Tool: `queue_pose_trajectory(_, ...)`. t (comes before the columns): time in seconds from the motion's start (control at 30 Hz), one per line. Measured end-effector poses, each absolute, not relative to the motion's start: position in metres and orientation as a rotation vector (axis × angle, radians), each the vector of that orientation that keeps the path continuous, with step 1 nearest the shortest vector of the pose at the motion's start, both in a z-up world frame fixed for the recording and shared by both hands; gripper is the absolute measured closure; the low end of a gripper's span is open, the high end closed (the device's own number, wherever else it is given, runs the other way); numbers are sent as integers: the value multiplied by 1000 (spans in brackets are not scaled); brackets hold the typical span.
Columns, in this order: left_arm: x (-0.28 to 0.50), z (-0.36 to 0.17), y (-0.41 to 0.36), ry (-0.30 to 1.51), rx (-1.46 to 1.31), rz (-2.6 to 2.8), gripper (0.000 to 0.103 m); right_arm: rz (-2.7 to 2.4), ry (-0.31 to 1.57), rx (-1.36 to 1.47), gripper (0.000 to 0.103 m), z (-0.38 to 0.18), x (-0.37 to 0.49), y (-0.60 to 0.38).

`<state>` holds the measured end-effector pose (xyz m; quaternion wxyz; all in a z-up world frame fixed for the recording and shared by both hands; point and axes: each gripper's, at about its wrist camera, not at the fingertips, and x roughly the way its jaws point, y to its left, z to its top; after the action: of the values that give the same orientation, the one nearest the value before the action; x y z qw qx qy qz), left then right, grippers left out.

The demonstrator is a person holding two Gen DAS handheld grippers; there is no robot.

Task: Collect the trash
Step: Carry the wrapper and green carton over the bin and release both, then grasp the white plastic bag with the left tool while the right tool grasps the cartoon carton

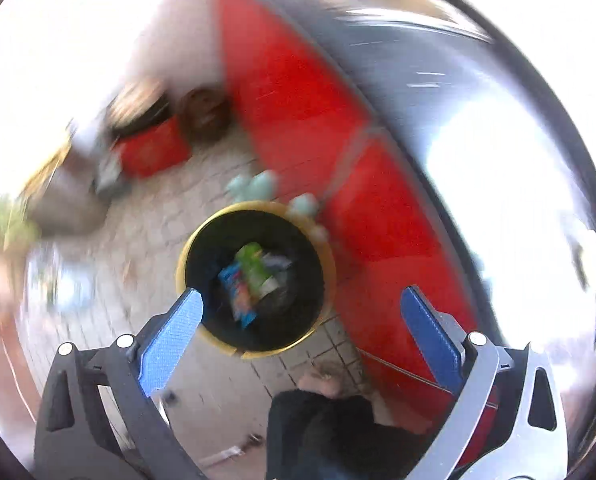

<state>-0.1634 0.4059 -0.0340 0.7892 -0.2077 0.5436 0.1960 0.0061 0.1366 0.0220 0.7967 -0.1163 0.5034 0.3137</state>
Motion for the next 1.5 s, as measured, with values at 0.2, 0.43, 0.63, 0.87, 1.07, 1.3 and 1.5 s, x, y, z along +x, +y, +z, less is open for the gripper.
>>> queue_pose_trajectory(0.2, -65, -7, 303, 1192, -212, 104, 7, 127, 1146, -31, 6, 9, 11, -101)
queue_pose_trajectory(0.43, 11, 22, 181, 1150, 31, -169, 7, -235, 1097, 275, 6, 16, -16, -265)
queue_pose_trajectory(0.63, 43, 12, 106, 1175, 264, -314, 7, -226, 1057, 414, 6, 19, 6, -294)
queue_pose_trajectory(0.87, 65, -9, 73, 1224, 445, -510, 7, -108, 1165, 396, 6, -10, 85, -265)
queue_pose_trajectory(1.07, 88, -33, 65, 1318, 449, -575, 7, -78, 1288, 370, 6, -48, 141, -250)
queue_pose_trajectory(1.3, 89, -41, 59, 1308, 513, -608, 6, -83, 1376, 488, 6, -78, 154, -252)
queue_pose_trajectory(1.5, 77, -42, 62, 1251, 517, -634, 5, -101, 1389, 485, 5, -81, 161, -248)
